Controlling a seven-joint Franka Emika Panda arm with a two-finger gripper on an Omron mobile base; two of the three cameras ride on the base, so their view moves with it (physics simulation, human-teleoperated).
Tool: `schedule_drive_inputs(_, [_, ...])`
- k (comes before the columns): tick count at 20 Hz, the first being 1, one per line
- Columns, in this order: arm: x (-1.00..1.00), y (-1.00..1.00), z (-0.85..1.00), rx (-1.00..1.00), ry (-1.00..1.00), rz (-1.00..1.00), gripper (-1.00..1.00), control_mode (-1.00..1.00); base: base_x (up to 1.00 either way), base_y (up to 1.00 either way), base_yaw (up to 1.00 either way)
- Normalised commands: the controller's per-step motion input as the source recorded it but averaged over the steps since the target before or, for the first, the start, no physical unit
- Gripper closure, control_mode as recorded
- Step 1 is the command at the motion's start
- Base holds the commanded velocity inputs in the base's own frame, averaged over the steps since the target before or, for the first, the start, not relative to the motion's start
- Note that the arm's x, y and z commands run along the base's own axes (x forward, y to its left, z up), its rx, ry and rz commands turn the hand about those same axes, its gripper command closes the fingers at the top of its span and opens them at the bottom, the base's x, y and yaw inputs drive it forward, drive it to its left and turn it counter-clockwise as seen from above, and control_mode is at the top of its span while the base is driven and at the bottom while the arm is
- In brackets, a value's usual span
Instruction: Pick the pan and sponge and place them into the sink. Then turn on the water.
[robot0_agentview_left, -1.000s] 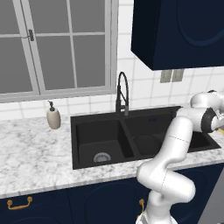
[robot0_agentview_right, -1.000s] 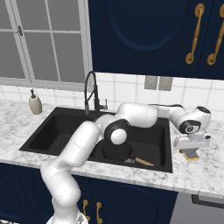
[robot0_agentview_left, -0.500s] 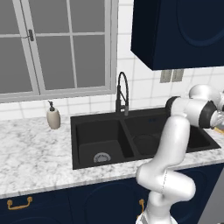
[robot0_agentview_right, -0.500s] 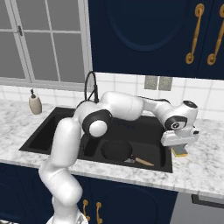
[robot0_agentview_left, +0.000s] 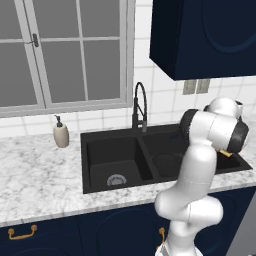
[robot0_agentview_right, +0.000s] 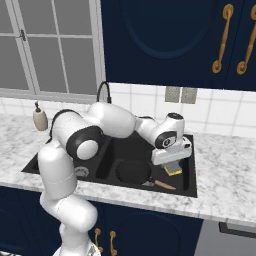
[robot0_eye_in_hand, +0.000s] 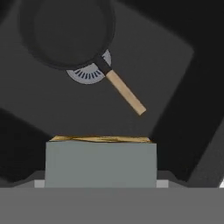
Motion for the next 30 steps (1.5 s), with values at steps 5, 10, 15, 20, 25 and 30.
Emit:
schedule_drive_inputs(5, [0.50,0.83,0.13,0.20,0.15,0.17,1.00,-1.00,0.00,0.00,0.00])
schedule_drive_inputs(10, [0.49,0.66,-0.06,0.23,0.07,0.21,1.00,-1.00,0.00,0.00,0.00])
schedule_drive_inputs(15, [0.14,0.45,-0.31,0.22,-0.03,0.21,1.00,-1.00,0.00,0.00,0.00])
schedule_drive_inputs(20, [0.02,0.56,-0.44,0.07,0.00,0.23,1.00,-1.00,0.00,0.00,0.00])
schedule_drive_inputs(25, [0.04,0.63,-0.37,0.01,0.00,0.17,1.00,-1.00,0.00,0.00,0.00])
schedule_drive_inputs(30, [0.18,0.16,-0.32,0.01,-0.01,0.08,1.00,-1.00,0.00,0.00,0.00])
